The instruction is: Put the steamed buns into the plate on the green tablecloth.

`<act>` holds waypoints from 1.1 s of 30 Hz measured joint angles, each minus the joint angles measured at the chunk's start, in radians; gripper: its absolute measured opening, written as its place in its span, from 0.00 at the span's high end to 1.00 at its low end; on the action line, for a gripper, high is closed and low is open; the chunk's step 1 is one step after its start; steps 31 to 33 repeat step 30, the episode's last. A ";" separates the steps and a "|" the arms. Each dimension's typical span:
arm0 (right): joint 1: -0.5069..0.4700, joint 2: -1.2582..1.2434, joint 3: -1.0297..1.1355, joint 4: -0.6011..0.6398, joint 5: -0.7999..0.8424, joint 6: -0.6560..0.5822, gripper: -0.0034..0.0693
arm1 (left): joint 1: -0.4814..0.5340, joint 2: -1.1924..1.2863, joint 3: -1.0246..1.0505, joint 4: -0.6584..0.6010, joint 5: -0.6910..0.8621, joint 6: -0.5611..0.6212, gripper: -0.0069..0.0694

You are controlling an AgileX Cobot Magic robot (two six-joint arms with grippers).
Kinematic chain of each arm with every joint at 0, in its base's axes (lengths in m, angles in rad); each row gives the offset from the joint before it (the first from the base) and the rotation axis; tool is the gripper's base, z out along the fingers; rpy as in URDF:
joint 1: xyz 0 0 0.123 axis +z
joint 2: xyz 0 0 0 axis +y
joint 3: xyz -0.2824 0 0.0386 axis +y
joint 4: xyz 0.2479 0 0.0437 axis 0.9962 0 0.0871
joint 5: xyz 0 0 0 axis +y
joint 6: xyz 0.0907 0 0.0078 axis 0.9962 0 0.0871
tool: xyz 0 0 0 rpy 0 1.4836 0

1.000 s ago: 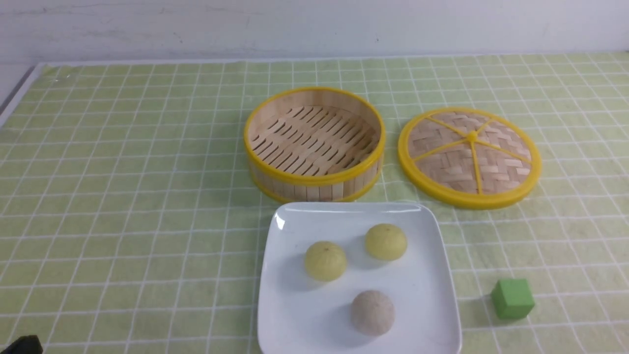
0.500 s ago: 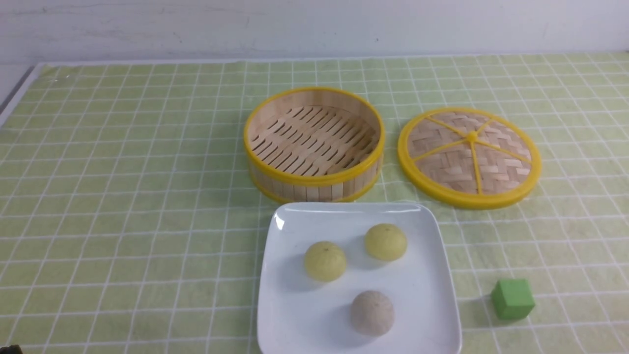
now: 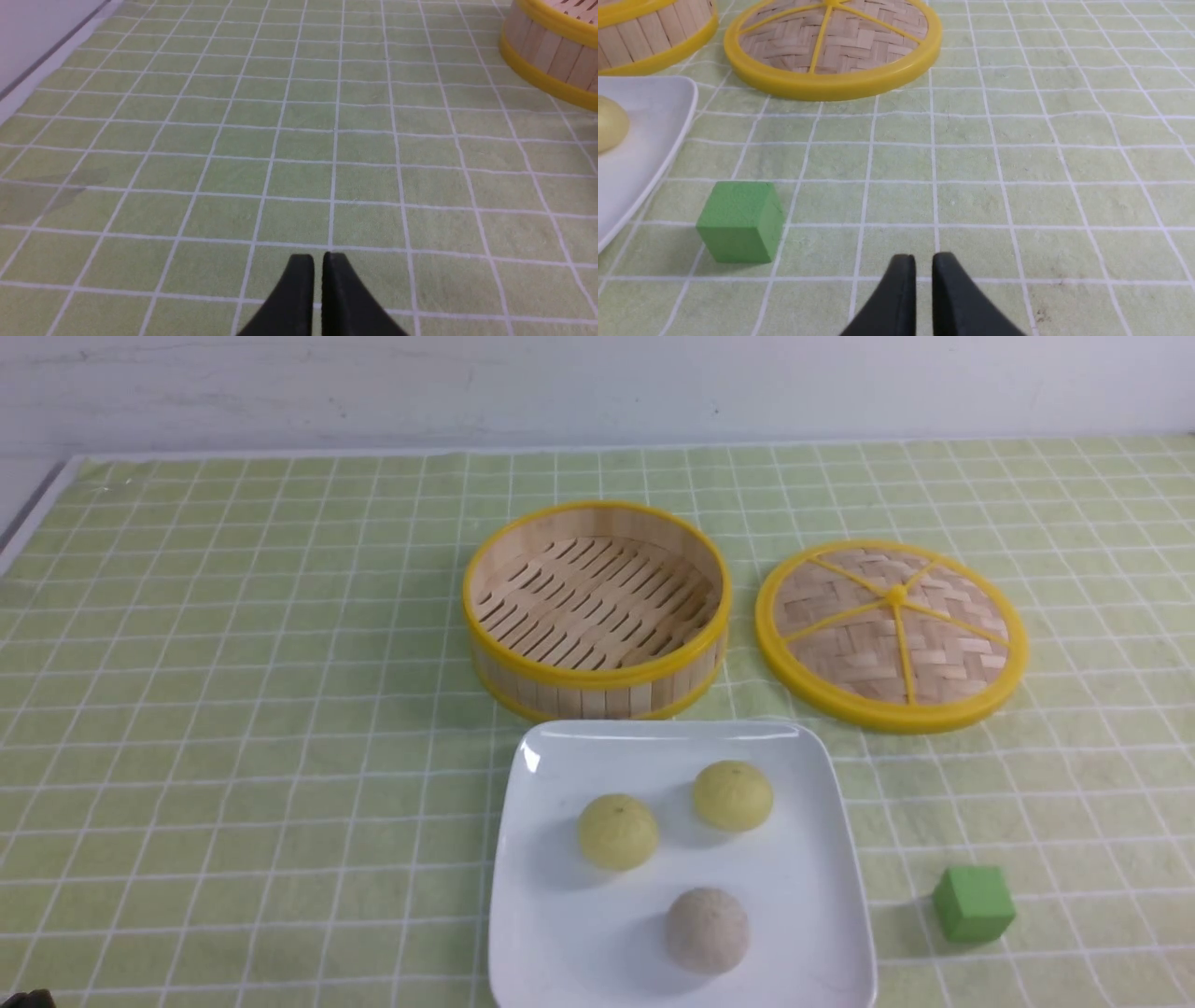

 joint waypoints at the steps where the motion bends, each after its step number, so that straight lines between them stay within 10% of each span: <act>1: 0.000 0.000 0.000 0.000 0.000 0.000 0.84 | 0.000 0.000 0.000 0.001 0.000 0.000 0.83; 33: 0.000 0.000 0.000 0.000 0.000 0.000 0.79 | 0.000 0.000 0.000 0.045 0.003 0.000 0.80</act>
